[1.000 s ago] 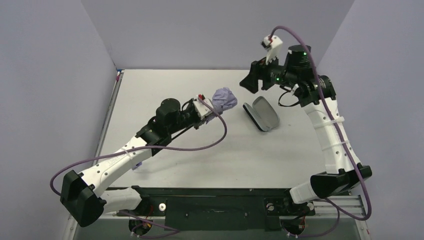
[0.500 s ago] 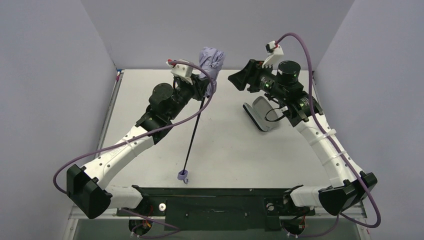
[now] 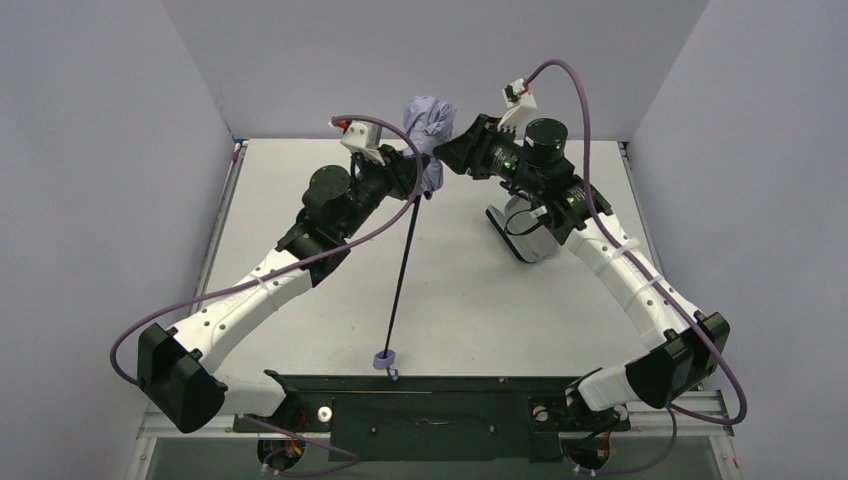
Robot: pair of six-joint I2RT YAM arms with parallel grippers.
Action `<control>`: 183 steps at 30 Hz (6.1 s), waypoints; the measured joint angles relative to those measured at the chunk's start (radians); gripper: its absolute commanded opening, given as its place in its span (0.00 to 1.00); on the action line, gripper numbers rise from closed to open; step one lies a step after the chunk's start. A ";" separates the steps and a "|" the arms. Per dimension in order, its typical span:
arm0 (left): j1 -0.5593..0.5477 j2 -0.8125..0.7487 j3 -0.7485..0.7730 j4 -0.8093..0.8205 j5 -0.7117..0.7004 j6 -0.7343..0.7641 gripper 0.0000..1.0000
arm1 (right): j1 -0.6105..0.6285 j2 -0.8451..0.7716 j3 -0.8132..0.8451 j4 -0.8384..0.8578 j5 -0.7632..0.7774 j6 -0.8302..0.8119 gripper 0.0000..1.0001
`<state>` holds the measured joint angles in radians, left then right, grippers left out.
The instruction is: Open the umbrella
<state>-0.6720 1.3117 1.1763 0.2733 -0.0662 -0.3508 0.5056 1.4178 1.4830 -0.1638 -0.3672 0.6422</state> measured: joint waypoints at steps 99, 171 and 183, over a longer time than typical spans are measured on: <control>0.038 -0.029 -0.009 0.042 0.288 -0.124 0.00 | -0.102 -0.080 0.017 -0.176 -0.198 -0.162 0.38; 0.285 -0.014 0.006 0.089 0.235 -0.337 0.95 | 0.025 0.050 -0.113 0.101 -0.354 0.139 0.00; 0.431 -0.235 -0.094 -0.178 0.787 0.997 0.97 | -0.006 0.056 -0.122 0.071 -0.473 0.175 0.00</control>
<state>-0.2413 1.0763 1.0824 0.0952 0.7212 0.6460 0.4992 1.4738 1.3609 -0.0933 -0.8406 0.8169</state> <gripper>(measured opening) 0.971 0.082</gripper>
